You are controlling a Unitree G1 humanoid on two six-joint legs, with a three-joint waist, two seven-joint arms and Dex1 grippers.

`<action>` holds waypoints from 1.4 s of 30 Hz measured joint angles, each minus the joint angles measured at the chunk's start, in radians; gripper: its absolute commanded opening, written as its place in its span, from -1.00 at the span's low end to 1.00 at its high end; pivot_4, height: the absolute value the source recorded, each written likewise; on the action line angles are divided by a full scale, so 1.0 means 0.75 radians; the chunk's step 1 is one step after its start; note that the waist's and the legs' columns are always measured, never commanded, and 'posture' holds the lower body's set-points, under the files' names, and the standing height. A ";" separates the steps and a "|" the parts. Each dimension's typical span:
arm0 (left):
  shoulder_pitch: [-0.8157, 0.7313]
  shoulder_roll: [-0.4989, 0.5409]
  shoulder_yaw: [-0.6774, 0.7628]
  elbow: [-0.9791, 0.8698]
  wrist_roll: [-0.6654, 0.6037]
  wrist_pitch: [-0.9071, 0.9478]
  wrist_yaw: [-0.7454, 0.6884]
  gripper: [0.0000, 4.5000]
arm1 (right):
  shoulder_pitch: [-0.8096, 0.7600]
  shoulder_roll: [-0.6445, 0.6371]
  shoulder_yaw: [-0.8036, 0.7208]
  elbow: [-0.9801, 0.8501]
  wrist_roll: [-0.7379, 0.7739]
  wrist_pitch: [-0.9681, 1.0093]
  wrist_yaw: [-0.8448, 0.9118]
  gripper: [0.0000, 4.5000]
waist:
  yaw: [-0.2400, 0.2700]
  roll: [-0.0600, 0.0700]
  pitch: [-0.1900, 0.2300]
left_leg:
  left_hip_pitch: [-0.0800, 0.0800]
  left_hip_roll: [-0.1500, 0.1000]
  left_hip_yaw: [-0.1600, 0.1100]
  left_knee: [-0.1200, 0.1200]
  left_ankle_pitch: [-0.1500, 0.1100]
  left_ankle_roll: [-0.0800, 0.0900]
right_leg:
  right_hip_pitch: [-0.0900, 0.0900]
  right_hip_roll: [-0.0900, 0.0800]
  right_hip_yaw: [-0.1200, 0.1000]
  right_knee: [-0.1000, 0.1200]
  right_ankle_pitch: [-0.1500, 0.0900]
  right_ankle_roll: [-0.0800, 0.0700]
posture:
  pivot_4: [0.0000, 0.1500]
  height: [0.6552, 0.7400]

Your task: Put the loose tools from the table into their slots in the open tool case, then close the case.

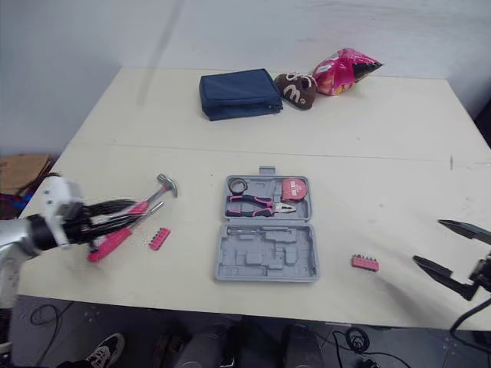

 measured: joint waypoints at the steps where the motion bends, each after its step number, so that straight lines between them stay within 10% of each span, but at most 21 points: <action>1: 0.050 0.048 0.110 0.126 0.022 -0.048 0.027 0.54 | 0.017 -0.017 -0.034 0.082 -0.011 -0.025 0.005 1.00 | -0.002 -0.001 0.001 | 0.000 0.001 0.000 -0.002 -0.001 -0.001 | 0.000 0.000 -0.002 -0.002 -0.001 -0.001 | 1.00 1.00; 4: 0.135 0.099 0.269 0.325 0.045 -0.158 0.065 0.99 | 0.010 -0.026 -0.073 0.270 -0.040 -0.123 0.005 1.00 | -0.005 -0.001 0.001 | 0.002 0.001 0.005 -0.005 -0.002 0.000 | -0.001 0.000 -0.002 -0.003 -0.001 -0.001 | 1.00 1.00; 15: 0.246 0.156 0.400 0.530 0.031 -0.272 0.080 0.99 | -0.073 -0.097 -0.073 0.625 -0.090 -0.352 0.036 1.00 | -0.020 -0.002 0.002 | 0.006 0.004 0.008 -0.009 -0.004 -0.011 | -0.004 -0.001 0.006 0.001 0.001 -0.002 | 1.00 1.00; 32: 0.465 0.050 0.305 -0.410 -0.233 0.455 0.171 0.99 | -0.211 0.217 0.285 -0.387 0.127 0.185 0.017 1.00 | -0.046 -0.002 0.002 | 0.005 0.005 0.014 -0.012 0.000 -0.006 | -0.010 0.001 0.014 0.004 0.001 -0.003 | 1.00 1.00; 42: 0.088 0.149 -0.037 -0.141 -0.061 0.508 0.302 0.99 | -0.253 0.277 0.357 -0.542 0.129 0.296 -0.046 1.00 | -0.008 -0.004 0.002 | 0.003 0.004 0.029 -0.013 0.002 -0.004 | -0.023 0.003 0.026 0.017 0.001 -0.003 | 1.00 1.00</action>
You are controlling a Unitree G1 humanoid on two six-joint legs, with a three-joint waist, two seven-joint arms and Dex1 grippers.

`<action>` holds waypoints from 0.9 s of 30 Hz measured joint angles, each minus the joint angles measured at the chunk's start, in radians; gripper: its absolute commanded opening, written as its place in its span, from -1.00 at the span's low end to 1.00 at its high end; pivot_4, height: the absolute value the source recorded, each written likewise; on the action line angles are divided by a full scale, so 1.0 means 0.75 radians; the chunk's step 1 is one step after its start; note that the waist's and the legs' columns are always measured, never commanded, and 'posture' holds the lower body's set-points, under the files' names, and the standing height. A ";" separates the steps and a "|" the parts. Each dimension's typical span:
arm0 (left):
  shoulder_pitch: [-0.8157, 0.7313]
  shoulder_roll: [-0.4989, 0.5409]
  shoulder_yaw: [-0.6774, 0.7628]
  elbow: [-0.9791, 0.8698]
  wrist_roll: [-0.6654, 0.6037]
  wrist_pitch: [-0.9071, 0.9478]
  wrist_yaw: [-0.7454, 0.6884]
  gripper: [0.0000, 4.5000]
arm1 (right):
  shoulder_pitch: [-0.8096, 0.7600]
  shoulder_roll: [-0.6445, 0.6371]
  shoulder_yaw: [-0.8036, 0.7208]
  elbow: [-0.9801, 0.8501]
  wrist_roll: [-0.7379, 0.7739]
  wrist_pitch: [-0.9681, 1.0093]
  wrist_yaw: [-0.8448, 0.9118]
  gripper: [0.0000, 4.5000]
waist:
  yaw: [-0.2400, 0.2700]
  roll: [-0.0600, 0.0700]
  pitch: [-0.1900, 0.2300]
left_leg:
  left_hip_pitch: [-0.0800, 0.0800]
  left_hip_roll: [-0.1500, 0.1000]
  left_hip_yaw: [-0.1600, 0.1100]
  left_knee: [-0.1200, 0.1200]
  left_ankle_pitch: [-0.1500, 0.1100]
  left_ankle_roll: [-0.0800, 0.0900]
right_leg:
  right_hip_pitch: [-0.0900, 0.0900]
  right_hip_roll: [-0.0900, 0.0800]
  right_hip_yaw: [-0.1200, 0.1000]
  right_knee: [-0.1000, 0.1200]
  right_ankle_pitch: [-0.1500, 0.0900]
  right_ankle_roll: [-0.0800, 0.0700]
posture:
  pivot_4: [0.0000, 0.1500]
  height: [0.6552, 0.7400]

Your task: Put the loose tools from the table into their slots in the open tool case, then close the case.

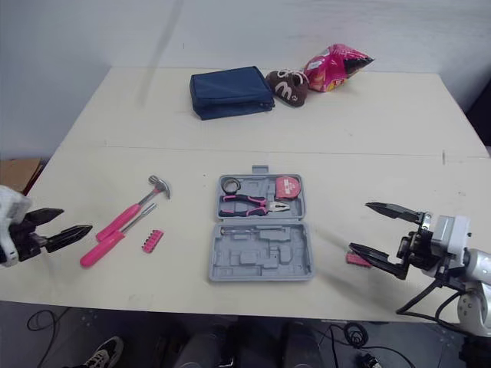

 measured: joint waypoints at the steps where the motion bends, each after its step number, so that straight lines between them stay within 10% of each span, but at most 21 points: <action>1: -0.045 0.010 -0.046 0.042 0.013 -0.005 -0.016 0.99 | -0.007 0.007 0.007 -0.023 0.001 0.006 -0.001 1.00 | 0.000 -0.001 0.001 | 0.000 0.000 0.001 0.000 0.000 0.000 | -0.001 0.001 0.000 0.000 0.000 0.000 | 1.00 1.00; 27: -0.613 0.009 -0.620 0.509 0.342 -0.090 -0.235 0.99 | 0.008 0.118 0.116 -0.324 0.073 0.094 -0.049 1.00 | -0.020 -0.007 0.002 | 0.001 0.000 0.007 0.005 0.001 0.002 | -0.003 0.003 0.002 0.008 0.000 0.000 | 1.00 1.00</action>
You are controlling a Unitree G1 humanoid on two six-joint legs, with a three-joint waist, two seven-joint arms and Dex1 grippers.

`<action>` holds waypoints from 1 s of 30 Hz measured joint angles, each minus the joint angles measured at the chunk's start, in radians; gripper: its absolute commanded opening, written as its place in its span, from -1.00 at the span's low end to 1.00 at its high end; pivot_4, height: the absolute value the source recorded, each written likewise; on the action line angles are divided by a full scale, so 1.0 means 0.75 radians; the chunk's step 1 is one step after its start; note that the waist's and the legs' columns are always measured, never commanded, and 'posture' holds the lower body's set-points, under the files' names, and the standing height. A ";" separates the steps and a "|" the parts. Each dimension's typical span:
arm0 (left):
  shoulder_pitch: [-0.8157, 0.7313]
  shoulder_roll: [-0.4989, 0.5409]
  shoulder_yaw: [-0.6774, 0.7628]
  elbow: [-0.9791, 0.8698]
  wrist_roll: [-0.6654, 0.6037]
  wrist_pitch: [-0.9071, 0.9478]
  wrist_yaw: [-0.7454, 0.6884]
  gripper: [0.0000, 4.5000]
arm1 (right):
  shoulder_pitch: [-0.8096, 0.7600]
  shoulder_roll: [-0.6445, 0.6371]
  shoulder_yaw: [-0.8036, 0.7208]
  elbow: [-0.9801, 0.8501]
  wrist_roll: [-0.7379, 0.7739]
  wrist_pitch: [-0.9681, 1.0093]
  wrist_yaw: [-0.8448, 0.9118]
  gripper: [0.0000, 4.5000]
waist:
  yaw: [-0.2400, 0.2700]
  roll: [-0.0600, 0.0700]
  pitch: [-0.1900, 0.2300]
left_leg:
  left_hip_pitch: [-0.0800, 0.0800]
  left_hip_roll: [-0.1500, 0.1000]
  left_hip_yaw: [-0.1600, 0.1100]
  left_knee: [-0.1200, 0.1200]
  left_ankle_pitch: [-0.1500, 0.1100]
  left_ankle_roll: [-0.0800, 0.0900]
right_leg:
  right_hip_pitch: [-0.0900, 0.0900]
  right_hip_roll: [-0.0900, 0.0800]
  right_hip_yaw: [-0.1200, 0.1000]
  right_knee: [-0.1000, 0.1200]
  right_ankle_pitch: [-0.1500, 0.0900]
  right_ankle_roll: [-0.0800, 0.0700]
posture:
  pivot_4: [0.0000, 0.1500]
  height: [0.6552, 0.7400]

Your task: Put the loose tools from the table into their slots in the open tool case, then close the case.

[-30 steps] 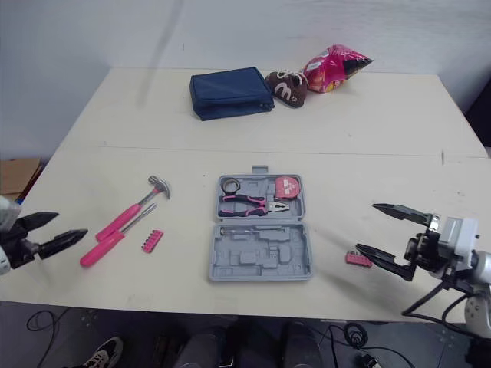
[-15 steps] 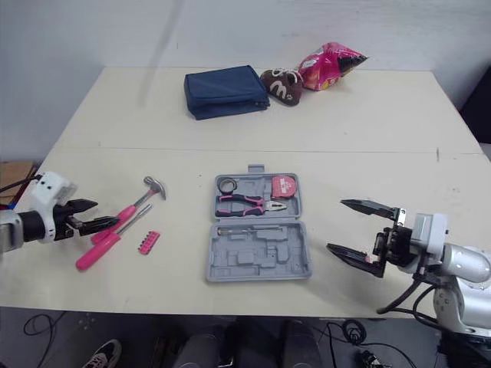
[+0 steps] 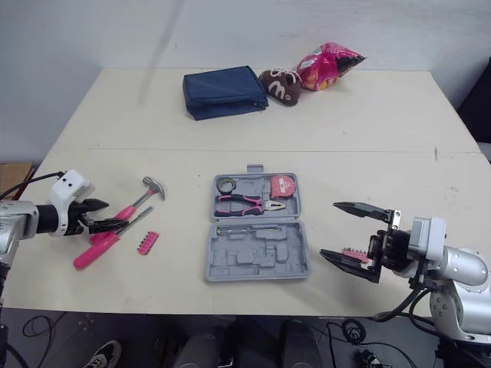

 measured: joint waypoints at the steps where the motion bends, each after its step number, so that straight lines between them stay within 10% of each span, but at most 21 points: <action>1: -0.006 0.000 -0.003 0.001 0.005 0.008 -0.006 0.99 | -0.003 0.005 0.008 -0.014 0.006 0.003 0.001 1.00 | 0.000 0.000 0.000 | 0.000 0.000 0.000 0.000 0.000 0.000 | 0.000 0.000 0.000 0.000 0.000 0.000 | 1.00 1.00; 8: -0.018 0.000 -0.003 0.024 0.008 0.039 -0.046 0.99 | -0.018 0.036 0.055 -0.122 0.088 0.063 0.010 1.00 | 0.000 0.000 0.000 | 0.000 0.000 0.000 0.002 0.000 0.001 | 0.000 0.000 0.000 0.001 0.000 0.000 | 1.00 1.00; 19: 0.025 -0.019 0.068 0.052 -0.016 -0.012 -0.078 -0.78 | -0.068 0.051 0.092 -0.071 0.052 0.050 0.060 1.00 | -0.003 0.001 -0.001 | 0.001 0.000 0.002 0.002 -0.001 0.002 | 0.000 -0.002 0.001 0.002 0.000 0.000 | 1.00 1.00; 30: 0.078 -0.033 0.251 0.104 -0.111 -0.319 -0.121 -0.78 | -0.095 0.009 0.043 0.081 -0.007 -0.020 0.089 1.00 | -0.004 -0.006 0.003 | -0.003 0.001 0.000 0.005 -0.001 0.002 | -0.001 -0.002 0.001 0.001 0.000 0.000 | 1.00 1.00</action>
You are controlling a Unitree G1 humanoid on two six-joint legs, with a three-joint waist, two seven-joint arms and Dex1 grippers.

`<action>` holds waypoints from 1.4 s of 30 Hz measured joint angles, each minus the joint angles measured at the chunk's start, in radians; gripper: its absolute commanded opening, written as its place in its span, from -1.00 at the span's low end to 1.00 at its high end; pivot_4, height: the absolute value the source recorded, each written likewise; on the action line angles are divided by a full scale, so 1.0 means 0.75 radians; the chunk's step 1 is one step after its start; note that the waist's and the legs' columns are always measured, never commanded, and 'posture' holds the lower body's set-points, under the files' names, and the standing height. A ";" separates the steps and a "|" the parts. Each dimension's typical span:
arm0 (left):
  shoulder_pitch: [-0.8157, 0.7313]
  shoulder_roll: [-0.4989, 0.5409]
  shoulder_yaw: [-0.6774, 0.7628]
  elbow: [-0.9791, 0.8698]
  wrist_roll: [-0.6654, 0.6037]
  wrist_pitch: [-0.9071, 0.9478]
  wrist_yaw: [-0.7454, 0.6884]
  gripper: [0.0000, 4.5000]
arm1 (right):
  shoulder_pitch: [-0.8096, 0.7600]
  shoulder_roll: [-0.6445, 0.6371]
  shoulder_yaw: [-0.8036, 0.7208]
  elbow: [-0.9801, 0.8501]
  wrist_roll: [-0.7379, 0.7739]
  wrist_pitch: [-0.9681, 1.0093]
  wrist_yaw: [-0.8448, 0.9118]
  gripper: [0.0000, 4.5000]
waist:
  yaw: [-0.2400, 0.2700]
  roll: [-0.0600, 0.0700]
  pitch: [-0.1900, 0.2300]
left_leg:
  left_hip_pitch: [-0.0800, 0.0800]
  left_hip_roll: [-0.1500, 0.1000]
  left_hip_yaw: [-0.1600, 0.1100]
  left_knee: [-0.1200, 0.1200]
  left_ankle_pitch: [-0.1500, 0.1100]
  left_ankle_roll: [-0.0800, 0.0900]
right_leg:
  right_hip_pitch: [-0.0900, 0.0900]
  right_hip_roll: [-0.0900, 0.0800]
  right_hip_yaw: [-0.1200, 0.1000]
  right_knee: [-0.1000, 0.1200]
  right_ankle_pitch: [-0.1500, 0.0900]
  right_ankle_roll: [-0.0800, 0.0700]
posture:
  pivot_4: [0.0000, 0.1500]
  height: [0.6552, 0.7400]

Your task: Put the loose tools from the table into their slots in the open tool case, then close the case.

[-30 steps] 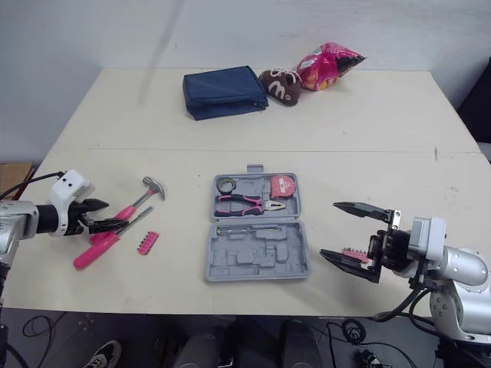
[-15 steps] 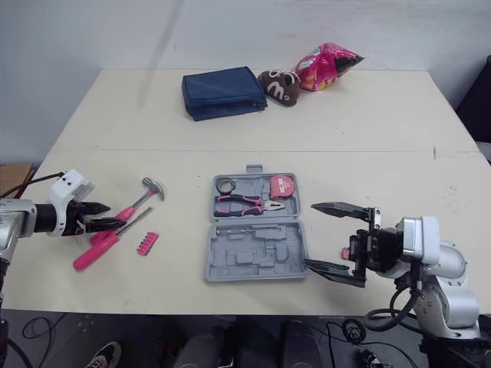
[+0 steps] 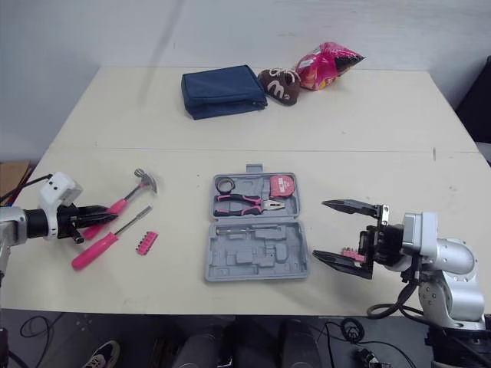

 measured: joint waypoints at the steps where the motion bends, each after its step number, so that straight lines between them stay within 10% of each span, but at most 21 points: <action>1: -0.001 0.000 0.026 -0.005 -0.018 -0.016 -0.006 -0.78 | 0.002 0.000 -0.003 0.001 -0.002 -0.005 0.000 1.00 | 0.000 0.000 0.000 | 0.000 0.000 0.000 0.000 0.000 0.000 | 0.000 0.000 0.000 0.000 0.000 0.000 | 1.00 1.00; 11: 0.043 0.025 0.010 -0.594 -0.187 0.143 -0.141 -0.78 | 0.063 -0.051 -0.069 0.048 -0.053 -0.054 -0.003 1.00 | 0.005 -0.001 0.001 | -0.001 0.000 0.000 0.002 -0.001 0.001 | 0.001 0.000 0.003 -0.001 0.000 0.000 | 1.00 1.00; 20: -0.205 -0.110 -0.553 -1.144 -0.181 0.575 -0.040 -0.78 | 0.118 -0.111 -0.141 0.202 -0.083 -0.099 0.026 1.00 | 0.005 -0.002 0.001 | 0.000 0.001 0.001 0.004 0.000 0.000 | 0.002 0.013 0.009 0.001 0.000 0.000 | 1.00 1.00; 42: -0.602 -0.455 -1.126 -1.049 0.009 0.967 0.112 -0.78 | 0.291 -0.093 -0.171 0.019 -0.079 -0.079 -0.068 1.00 | 0.038 -0.002 0.001 | -0.001 0.003 0.000 0.010 0.000 0.000 | 0.003 0.018 0.013 -0.001 0.001 0.001 | 1.00 1.00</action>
